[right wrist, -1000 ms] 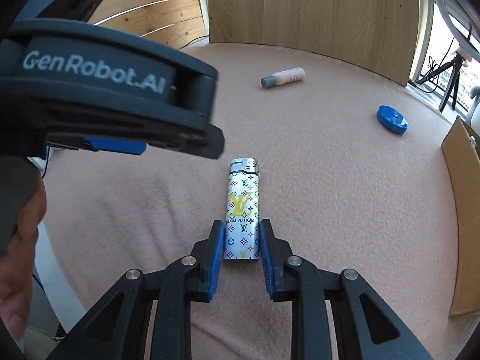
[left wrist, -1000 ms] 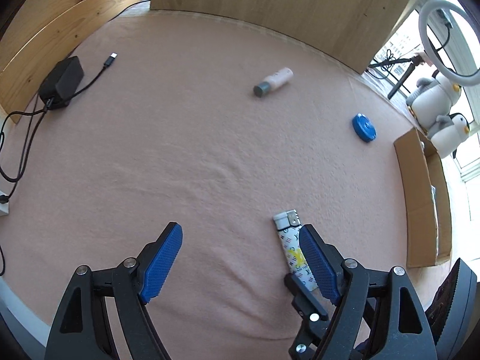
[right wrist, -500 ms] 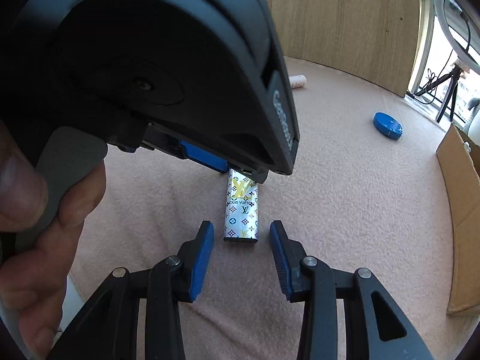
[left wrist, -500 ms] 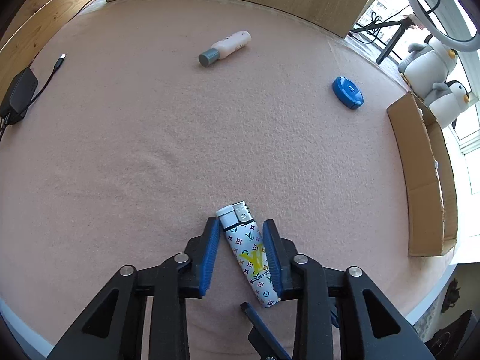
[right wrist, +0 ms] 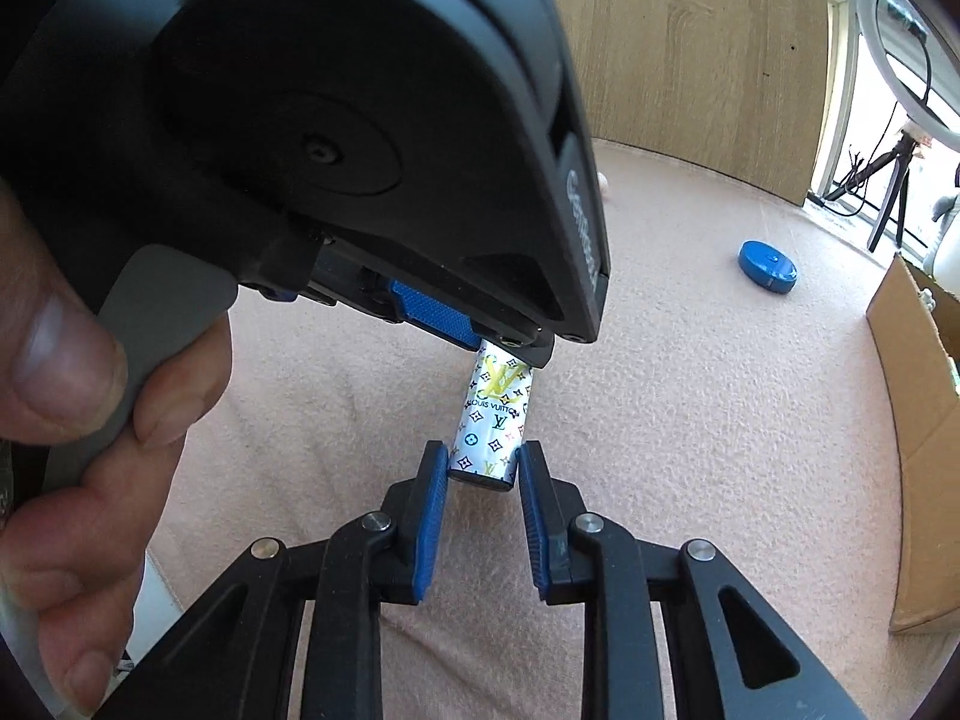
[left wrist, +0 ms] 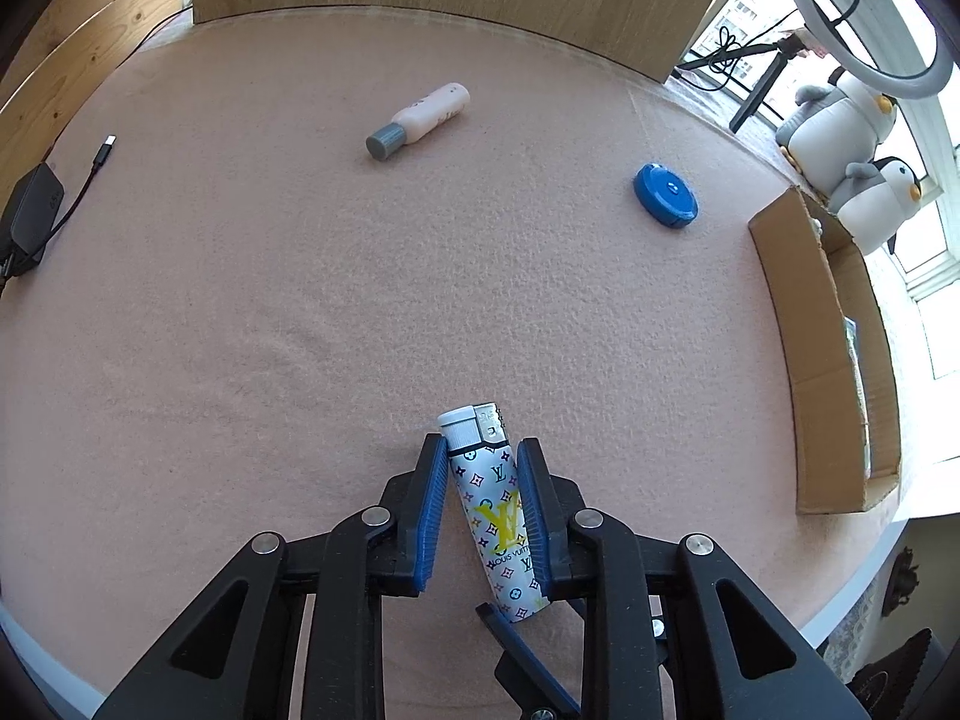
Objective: Organize objects
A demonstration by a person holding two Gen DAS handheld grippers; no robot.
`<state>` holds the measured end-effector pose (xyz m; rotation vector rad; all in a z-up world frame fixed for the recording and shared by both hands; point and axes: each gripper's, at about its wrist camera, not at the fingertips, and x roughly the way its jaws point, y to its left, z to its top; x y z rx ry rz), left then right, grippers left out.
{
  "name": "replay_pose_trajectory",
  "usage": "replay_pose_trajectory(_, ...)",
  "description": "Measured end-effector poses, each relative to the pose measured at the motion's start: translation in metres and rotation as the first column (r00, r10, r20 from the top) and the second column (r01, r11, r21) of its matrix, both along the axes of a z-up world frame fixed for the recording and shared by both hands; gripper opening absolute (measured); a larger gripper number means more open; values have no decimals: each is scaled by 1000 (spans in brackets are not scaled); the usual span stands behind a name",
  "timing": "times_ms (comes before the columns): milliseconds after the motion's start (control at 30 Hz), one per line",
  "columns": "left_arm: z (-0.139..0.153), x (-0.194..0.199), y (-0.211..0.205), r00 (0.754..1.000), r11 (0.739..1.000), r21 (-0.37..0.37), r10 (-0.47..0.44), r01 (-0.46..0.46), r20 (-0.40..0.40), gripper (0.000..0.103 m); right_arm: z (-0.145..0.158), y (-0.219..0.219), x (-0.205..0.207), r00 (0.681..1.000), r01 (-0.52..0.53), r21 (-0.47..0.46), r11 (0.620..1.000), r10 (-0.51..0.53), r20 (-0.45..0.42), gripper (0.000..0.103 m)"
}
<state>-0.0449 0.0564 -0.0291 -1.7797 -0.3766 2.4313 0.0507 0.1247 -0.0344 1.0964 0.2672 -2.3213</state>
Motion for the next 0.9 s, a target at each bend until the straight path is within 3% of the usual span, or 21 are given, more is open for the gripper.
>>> replay_pose_trajectory(367,76,0,8,992,999,36,-29,34,-127,26,61,18,-1,991,30,-39,999,-35,-130,21)
replay_pose_trajectory(900,90,-6,35,984,996,33,-72,79,-162,26,75,33,12,982,72,-54,996,-81,-171,21)
